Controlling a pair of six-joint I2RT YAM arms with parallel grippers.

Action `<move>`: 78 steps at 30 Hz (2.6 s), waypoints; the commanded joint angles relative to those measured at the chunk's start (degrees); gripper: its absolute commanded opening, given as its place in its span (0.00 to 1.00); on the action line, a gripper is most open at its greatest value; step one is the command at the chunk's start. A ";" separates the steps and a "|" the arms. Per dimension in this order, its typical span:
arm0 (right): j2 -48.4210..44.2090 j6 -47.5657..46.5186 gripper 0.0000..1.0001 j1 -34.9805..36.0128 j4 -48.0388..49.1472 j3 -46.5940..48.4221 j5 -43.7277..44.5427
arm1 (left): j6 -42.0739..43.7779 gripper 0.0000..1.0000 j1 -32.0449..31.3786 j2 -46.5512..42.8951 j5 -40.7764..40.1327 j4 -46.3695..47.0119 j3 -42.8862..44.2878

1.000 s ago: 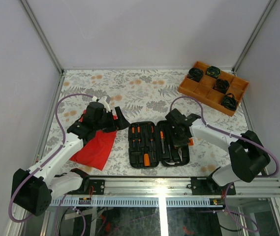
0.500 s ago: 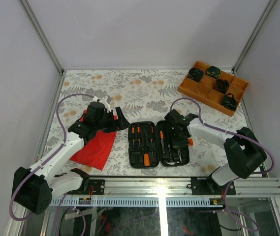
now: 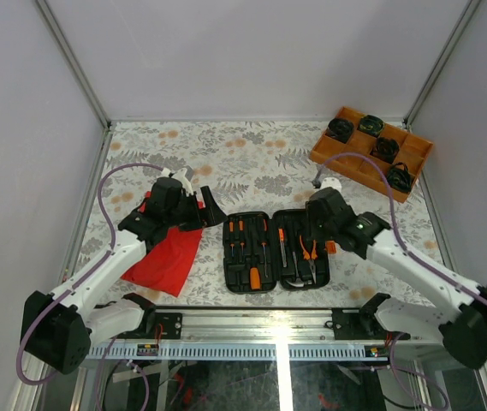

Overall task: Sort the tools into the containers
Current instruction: Place the pliers in the storage box, then close the storage box at the center of the board.

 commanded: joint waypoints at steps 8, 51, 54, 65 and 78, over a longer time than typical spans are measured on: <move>-13.05 0.75 0.57 -6.96 2.69 -4.85 8.63 | -2.90 0.71 0.28 -1.25 2.41 4.30 -4.73; -2.74 1.50 0.46 -26.38 13.59 -17.22 -15.54 | -11.73 0.79 -6.19 11.67 3.61 26.04 -17.00; -4.18 1.75 0.45 -26.44 13.11 -17.32 -12.42 | -12.10 0.83 -6.01 11.29 4.90 28.53 -18.19; 0.24 1.69 0.19 -26.39 15.18 -18.55 -22.86 | -13.23 0.88 -5.83 15.44 11.89 36.65 -20.03; 0.40 -1.07 0.09 -26.40 18.28 -20.44 -29.45 | -14.47 0.87 -5.92 13.10 14.98 35.67 -15.20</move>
